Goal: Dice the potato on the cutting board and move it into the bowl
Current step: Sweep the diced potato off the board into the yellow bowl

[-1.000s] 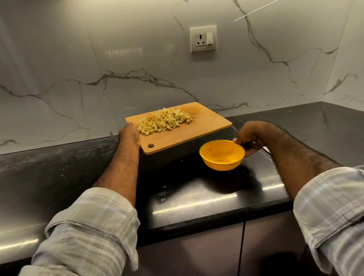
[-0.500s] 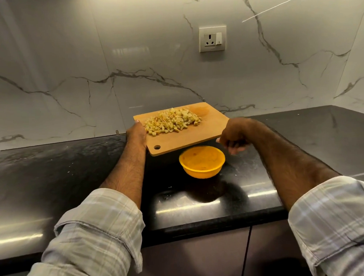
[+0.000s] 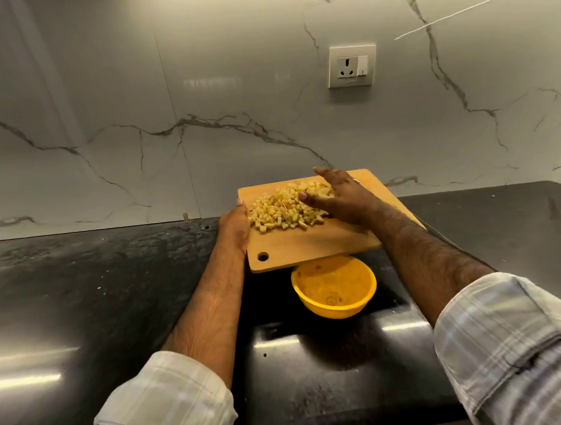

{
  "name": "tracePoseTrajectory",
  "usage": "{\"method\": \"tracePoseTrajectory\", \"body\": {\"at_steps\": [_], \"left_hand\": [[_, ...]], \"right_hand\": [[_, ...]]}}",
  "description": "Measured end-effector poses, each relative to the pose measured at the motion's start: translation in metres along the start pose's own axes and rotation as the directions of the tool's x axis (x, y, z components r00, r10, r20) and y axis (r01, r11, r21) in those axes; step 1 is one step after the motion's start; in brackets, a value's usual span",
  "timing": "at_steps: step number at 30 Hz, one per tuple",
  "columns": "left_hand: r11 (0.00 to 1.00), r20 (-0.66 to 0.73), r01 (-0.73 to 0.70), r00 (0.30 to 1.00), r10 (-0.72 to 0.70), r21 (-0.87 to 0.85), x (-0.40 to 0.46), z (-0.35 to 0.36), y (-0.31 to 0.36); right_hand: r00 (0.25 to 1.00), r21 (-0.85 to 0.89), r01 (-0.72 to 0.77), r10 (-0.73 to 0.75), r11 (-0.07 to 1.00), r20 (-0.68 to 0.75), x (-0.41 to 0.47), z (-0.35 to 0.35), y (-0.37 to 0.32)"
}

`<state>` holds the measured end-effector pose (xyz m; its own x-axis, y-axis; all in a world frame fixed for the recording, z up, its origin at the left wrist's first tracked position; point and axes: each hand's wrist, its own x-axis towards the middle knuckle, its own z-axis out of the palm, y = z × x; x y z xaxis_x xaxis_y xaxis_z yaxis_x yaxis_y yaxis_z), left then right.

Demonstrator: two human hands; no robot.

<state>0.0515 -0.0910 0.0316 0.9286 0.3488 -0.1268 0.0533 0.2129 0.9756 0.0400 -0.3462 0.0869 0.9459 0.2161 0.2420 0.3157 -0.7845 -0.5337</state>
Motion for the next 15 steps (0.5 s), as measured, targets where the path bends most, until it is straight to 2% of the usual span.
{"method": "tracePoseTrajectory", "body": {"at_steps": [3,9,15], "left_hand": [[1.0,-0.001,-0.005,1.0,0.005,0.009,0.017,0.001,-0.002],[0.997,-0.01,-0.034,0.999,0.034,0.064,0.021,0.002,-0.001],[0.996,-0.044,-0.042,0.998,0.045,0.08,0.014,0.01,-0.01]], "right_hand": [[0.999,-0.012,0.038,-0.038,0.999,0.024,0.015,0.01,-0.003],[0.997,-0.046,0.058,-0.061,0.997,-0.057,0.013,0.027,-0.004],[0.991,0.018,0.034,-0.031,0.999,-0.134,-0.008,0.031,-0.001]]}}
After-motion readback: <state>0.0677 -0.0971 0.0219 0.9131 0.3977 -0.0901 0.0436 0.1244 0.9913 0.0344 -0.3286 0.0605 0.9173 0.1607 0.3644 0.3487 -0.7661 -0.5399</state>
